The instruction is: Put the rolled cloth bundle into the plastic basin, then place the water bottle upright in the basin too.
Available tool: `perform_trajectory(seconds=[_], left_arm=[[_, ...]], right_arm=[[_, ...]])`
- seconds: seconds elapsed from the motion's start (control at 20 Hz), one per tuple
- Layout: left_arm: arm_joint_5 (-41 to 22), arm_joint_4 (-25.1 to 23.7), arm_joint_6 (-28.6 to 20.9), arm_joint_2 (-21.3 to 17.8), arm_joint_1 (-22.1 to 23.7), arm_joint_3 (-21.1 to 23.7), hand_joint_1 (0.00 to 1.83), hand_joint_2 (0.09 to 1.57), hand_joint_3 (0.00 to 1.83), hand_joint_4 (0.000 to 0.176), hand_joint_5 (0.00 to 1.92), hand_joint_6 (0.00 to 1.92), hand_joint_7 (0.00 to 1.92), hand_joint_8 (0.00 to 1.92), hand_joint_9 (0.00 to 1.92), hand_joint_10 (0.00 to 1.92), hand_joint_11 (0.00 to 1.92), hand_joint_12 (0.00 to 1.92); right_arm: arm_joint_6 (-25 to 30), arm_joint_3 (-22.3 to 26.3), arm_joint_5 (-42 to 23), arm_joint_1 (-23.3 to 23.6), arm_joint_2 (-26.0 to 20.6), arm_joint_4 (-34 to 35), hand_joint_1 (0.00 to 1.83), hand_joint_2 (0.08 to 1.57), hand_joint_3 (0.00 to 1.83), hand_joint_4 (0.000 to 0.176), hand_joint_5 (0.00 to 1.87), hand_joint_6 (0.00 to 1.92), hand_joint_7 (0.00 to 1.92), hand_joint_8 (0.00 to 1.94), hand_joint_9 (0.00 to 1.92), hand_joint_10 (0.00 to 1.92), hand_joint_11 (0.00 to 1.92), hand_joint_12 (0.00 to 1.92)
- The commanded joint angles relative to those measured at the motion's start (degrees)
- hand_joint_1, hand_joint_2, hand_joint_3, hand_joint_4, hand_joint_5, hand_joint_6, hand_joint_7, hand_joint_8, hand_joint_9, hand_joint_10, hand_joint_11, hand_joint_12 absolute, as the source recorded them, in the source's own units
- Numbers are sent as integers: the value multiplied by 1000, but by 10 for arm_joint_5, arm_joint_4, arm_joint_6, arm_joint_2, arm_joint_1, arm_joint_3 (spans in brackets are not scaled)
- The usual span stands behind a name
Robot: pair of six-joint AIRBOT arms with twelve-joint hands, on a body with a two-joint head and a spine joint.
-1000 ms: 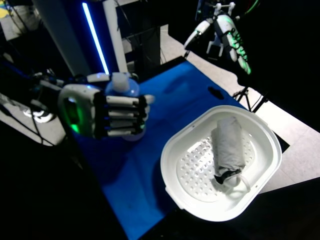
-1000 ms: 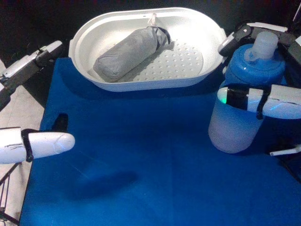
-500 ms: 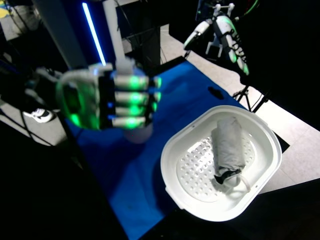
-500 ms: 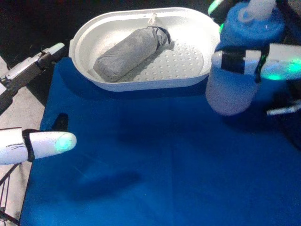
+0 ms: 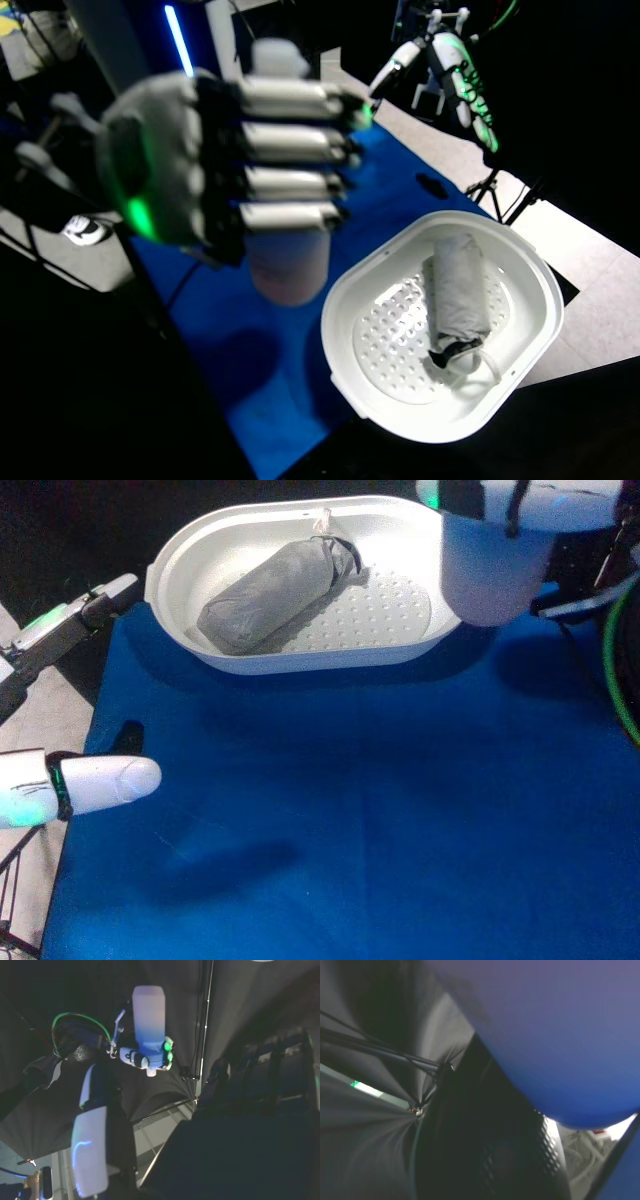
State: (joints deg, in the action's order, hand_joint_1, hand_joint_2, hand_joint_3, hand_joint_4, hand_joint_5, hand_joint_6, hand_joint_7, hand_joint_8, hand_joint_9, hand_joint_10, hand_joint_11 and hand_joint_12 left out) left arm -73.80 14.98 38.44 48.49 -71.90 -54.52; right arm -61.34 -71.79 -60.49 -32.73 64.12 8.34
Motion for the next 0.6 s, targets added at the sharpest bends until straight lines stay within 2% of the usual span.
perform_trajectory(seconds=[0.0,0.1,0.25,0.3,0.35,0.4,0.45,0.55], left_arm=[[-73,2,-7,2,3,-4,503,840,0,176,0,0,0,0,0,0,0,0],[-72,0,-9,3,3,-7,553,847,0,176,0,0,0,0,0,0,0,0],[-72,-3,-13,6,4,-11,621,844,0,176,0,0,0,0,0,0,0,0],[-73,-6,-17,8,4,-14,602,846,0,176,0,0,0,0,0,0,0,0],[-73,-8,-22,11,4,-17,581,845,0,176,0,0,0,0,0,0,0,0],[-72,-10,-26,14,4,-20,567,853,3,176,0,0,0,0,0,0,0,0],[-73,-11,-27,16,4,-22,564,855,4,176,0,0,0,0,0,0,0,0],[-76,-14,-32,22,4,-28,507,845,0,176,0,0,0,0,0,0,0,0]], right_arm=[[8,-7,-75,17,3,9,1276,1088,0,0,1075,581,1044,1168,1027,1477,938,1836],[8,-28,-64,25,25,14,1272,1096,1,0,1051,627,1027,1195,998,1463,922,1817],[8,-70,-47,40,66,23,1241,1092,2,0,1009,843,1051,1030,913,1119,765,1596],[8,-87,-44,42,82,31,1248,1100,1,0,1031,768,1010,1150,910,1284,785,1707],[8,-99,-43,43,93,37,1255,1097,0,0,1061,704,999,1191,907,1424,814,1773],[8,-111,-42,43,104,42,1248,1112,2,0,1031,754,966,1241,879,1476,811,1804],[8,-119,-42,44,111,47,1246,1114,2,0,1026,764,963,1244,876,1475,809,1801],[8,-142,-42,44,130,57,1218,1129,1,0,947,949,968,1160,866,1310,764,1703]])
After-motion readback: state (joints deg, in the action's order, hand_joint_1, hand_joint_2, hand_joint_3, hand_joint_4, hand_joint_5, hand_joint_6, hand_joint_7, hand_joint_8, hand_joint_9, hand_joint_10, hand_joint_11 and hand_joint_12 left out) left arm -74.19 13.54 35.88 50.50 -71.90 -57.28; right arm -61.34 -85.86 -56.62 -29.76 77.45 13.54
